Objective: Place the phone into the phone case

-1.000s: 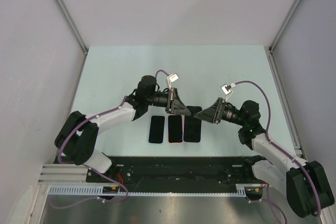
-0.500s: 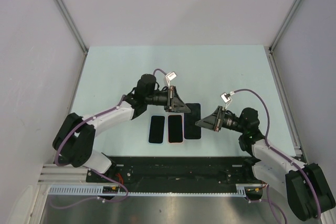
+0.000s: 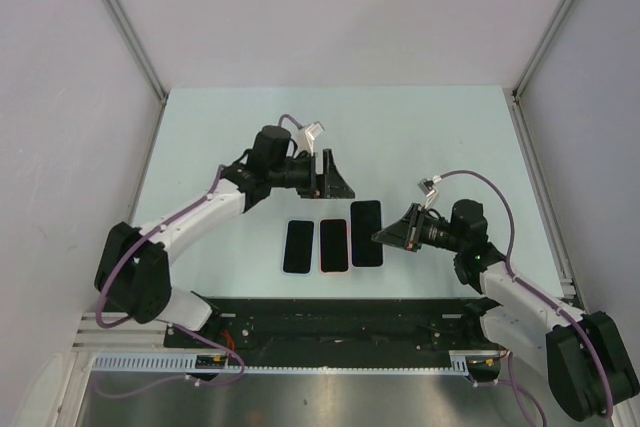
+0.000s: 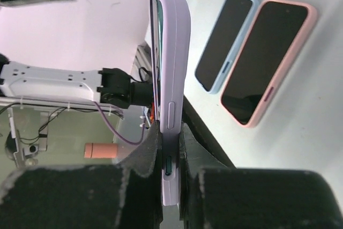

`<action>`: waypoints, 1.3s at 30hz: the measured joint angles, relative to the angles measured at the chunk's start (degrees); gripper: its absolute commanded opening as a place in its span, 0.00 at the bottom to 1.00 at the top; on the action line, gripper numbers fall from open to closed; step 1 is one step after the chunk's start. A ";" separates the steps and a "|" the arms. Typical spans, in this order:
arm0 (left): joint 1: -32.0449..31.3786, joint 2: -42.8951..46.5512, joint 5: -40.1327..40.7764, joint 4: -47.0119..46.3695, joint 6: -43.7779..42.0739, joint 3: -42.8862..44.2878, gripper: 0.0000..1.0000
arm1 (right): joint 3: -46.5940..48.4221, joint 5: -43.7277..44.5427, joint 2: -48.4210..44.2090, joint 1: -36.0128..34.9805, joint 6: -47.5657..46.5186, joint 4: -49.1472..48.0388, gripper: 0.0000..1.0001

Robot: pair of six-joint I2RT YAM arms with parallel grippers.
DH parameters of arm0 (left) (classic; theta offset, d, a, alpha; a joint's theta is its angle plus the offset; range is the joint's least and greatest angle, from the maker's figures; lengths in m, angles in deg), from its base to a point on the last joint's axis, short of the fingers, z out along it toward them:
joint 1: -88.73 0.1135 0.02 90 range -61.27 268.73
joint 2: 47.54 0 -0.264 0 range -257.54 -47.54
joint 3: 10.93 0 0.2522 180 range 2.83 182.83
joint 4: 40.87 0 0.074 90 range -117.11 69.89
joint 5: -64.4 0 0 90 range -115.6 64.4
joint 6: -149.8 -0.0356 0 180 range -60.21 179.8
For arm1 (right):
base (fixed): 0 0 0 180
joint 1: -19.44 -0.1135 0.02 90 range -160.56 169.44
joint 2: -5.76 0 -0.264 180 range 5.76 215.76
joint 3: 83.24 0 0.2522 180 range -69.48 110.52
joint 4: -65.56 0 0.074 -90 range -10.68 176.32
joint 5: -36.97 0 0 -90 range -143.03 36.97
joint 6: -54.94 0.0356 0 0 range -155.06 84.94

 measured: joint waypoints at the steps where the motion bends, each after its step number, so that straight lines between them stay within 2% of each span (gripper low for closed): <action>1: 0.39 0.52 1.11 1.46 -1.14 0.50 0.87 | 0.33 0.39 0.00 0.00 -0.87 1.90 0.00; 9: 3.17 6.97 11.82 16.15 -11.34 5.14 0.89 | 2.95 6.91 2.86 -0.04 -6.69 13.11 0.00; 16: 3.26 12.92 19.96 22.49 -17.27 5.25 0.89 | 4.63 10.71 15.65 -0.04 -8.50 13.90 0.00; 21: 3.30 14.29 21.73 23.50 -18.73 4.26 0.89 | 7.06 12.00 23.32 -0.48 -9.53 14.62 0.01; 26: 3.30 14.29 22.23 23.96 -19.19 3.76 0.89 | 8.79 13.66 25.22 -0.74 -11.04 17.79 0.12; 29: 3.30 14.27 22.16 23.96 -19.23 3.76 0.89 | 9.84 14.10 25.35 -0.81 -11.58 19.47 0.26; 34: 3.30 14.23 22.03 23.93 -19.26 3.74 0.89 | 11.02 16.92 25.38 -0.98 -13.42 23.02 0.35; 39: 3.30 14.23 22.03 23.93 -19.26 3.58 0.89 | 12.15 19.15 24.87 -0.63 -14.64 27.65 0.48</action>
